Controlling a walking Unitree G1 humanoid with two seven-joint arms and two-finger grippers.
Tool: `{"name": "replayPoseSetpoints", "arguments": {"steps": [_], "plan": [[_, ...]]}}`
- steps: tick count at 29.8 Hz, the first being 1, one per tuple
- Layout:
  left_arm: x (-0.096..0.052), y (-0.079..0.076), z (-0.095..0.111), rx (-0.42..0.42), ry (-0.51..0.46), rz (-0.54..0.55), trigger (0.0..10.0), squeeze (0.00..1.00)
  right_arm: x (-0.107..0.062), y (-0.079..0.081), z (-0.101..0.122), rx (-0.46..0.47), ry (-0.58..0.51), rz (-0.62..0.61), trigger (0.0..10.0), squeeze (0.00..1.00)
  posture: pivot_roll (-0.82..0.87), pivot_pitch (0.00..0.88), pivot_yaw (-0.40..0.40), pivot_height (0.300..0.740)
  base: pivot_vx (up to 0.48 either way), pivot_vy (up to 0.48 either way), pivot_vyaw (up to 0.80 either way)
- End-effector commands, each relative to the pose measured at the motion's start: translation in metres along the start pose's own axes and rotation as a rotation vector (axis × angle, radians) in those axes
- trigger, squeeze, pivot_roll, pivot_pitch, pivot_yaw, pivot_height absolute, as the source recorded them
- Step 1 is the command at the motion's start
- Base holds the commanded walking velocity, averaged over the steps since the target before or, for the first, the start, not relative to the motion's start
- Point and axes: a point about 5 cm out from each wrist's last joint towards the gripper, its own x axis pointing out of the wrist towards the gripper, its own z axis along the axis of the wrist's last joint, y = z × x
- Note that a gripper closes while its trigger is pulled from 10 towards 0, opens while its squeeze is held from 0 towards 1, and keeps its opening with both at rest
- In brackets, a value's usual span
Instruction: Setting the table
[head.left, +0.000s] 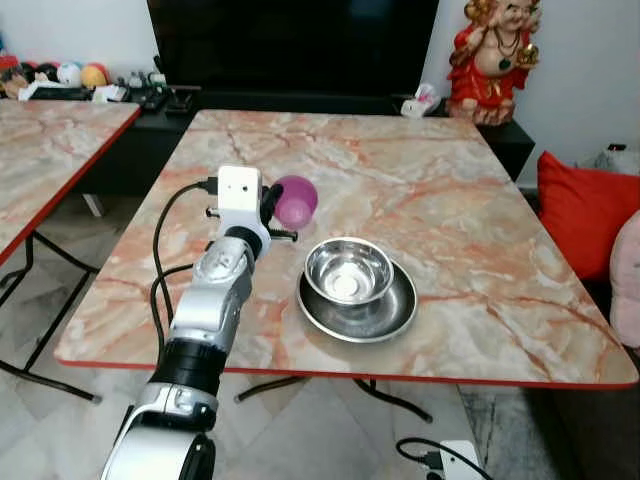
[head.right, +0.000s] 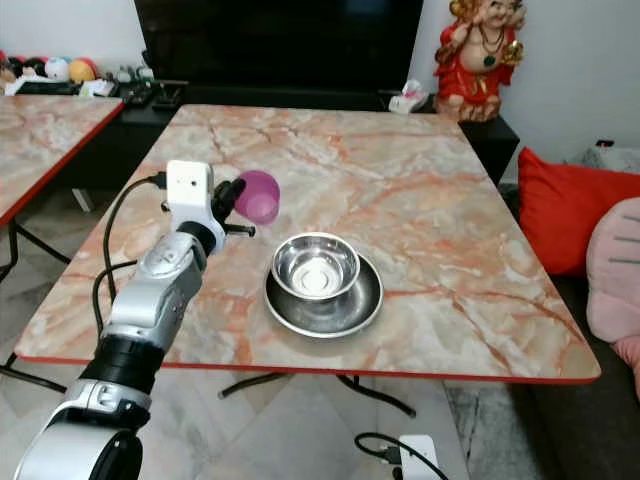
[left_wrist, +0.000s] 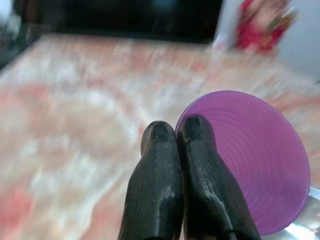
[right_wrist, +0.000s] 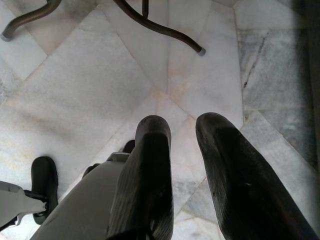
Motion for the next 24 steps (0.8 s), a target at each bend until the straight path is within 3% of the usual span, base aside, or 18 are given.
{"name": "replayPoseSetpoints", "arguments": {"steps": [1,6,15,24], "plan": [[0.006,0.001,0.006,-0.030,0.024,0.037,10.0,0.00,0.000,-0.001,0.001,-0.015,0.000,0.002,10.0,0.00,0.04,0.000,-0.043,0.740,0.000,0.000,0.00],[0.010,0.002,0.005,-0.004,0.069,0.069,10.0,0.00,0.000,0.000,0.001,-0.014,0.002,0.005,10.0,0.00,0.04,0.000,-0.042,0.740,0.000,0.000,0.00],[0.013,0.001,-0.008,-0.072,0.189,0.112,10.0,0.00,0.000,0.001,-0.001,-0.008,0.008,0.006,10.0,0.00,0.04,0.000,-0.031,0.740,0.000,0.000,0.00],[0.013,0.002,-0.012,-0.085,0.202,0.133,10.0,0.00,0.000,0.002,-0.003,-0.006,0.013,0.008,10.0,0.00,0.04,0.000,-0.023,0.740,0.000,0.000,0.00]]}}
